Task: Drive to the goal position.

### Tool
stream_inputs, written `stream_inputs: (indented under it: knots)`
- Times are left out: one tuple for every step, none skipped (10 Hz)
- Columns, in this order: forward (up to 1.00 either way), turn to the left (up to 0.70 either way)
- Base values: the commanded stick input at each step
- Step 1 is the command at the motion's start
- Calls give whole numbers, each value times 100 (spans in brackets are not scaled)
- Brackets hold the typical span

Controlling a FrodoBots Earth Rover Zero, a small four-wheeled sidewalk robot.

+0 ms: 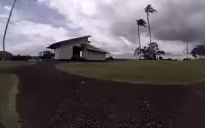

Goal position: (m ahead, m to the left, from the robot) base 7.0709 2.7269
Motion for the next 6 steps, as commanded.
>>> stream_inputs:
  knots:
    - [70,35]
    - [70,35]
    - [70,35]
    - [70,31]
    - [70,21]
    - [70,3]
